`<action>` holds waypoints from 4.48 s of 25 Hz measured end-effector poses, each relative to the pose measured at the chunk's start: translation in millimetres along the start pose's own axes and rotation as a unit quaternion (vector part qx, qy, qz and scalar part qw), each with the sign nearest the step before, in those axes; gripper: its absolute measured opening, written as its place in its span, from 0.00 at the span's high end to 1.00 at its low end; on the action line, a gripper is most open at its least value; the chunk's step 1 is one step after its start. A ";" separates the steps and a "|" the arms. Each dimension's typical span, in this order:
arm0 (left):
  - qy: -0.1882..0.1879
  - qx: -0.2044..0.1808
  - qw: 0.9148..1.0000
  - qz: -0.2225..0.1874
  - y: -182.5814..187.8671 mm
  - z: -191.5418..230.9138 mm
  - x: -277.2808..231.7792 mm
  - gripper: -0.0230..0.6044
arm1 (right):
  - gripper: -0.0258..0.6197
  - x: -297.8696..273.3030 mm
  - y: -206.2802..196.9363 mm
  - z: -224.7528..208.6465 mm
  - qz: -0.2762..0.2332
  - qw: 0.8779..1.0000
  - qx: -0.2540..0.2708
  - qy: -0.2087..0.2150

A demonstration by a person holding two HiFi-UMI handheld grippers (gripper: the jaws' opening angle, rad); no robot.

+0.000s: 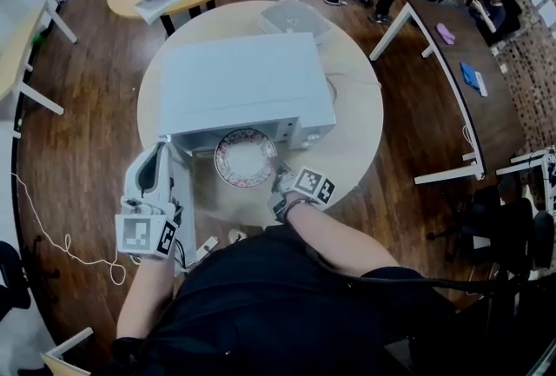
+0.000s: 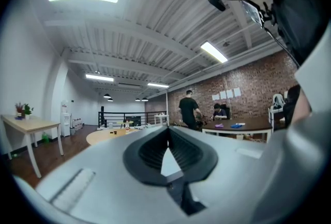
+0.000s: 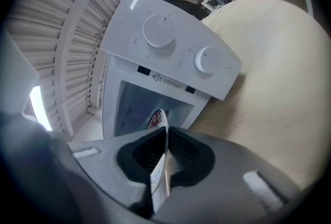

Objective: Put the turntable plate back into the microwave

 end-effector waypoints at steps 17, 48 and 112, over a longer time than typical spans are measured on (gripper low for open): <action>-0.001 0.013 1.000 0.019 -8.2 11.0 -9.3 0.96 | 0.93 -17.1 1.9 4.2 0.000 1.000 -0.011 0.000; 0.005 0.020 1.000 0.017 -3.8 25.8 -29.0 0.96 | 0.93 -54.7 14.2 18.3 -0.009 1.000 -0.001 -0.014; -0.028 0.038 0.998 0.039 -20.5 41.0 -84.7 0.96 | 0.93 -117.1 36.1 11.4 -0.072 0.994 -0.048 -0.073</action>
Point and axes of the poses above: the fingertips, and each gripper's own axes: x backward along the fingers, z to its left, y out of its top, the point moved 4 cm from there along x, backward along the fingers, and after that the axes turned 2 degrees about x, right-handed, at the moved point
